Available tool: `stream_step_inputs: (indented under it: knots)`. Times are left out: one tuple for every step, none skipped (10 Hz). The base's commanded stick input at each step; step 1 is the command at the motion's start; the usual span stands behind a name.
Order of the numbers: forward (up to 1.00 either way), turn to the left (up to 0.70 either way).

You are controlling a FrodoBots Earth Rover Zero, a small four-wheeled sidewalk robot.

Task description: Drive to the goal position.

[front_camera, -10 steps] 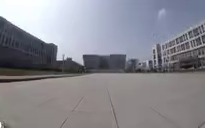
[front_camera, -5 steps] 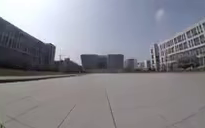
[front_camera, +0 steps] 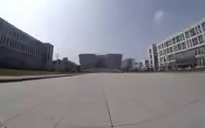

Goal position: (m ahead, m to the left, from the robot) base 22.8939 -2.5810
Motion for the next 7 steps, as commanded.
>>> stream_step_inputs:
  knots:
    - [1.00, 0.00]
    - [1.00, 0.00]
    - [1.00, 0.00]
    - [1.00, 0.00]
    - [1.00, 0.00]
    - [1.00, 0.00]
    - [1.00, 0.00]
